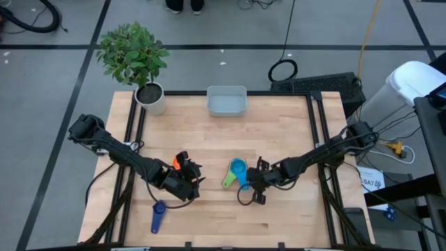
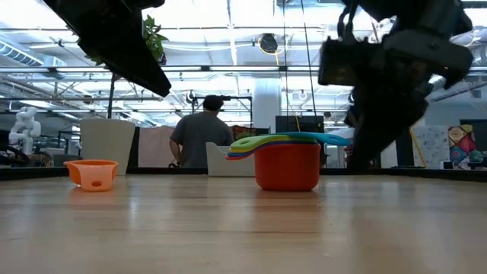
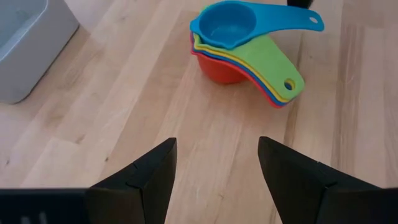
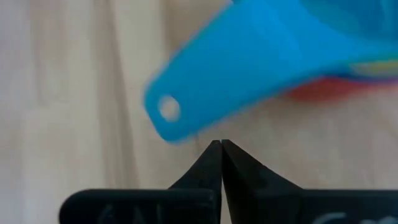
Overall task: Nest measuring cups in basket
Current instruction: Stack the light blue measuring cup on top of the green measuring cup
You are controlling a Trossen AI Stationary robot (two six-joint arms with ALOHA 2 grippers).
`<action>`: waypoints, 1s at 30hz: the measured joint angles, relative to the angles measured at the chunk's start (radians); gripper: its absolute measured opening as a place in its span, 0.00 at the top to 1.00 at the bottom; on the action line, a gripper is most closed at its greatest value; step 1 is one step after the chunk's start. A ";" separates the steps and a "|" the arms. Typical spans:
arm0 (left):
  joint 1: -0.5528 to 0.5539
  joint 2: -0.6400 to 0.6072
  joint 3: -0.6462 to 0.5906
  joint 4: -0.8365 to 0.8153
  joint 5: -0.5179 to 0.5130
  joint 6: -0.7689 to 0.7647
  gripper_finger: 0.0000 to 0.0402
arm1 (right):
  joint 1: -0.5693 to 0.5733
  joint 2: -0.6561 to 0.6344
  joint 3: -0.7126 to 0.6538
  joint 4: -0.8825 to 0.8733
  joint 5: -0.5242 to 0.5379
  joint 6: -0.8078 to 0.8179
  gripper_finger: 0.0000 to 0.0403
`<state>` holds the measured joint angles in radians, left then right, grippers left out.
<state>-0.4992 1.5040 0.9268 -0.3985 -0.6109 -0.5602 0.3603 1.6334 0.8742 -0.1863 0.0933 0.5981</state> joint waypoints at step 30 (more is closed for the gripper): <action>-0.006 0.000 0.000 -0.014 0.000 -0.025 0.43 | -0.012 0.069 0.035 0.268 0.014 -0.141 1.00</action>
<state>-0.5056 1.5036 0.9268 -0.4126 -0.6106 -0.5850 0.3485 1.7025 0.9092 0.0822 0.1078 0.4576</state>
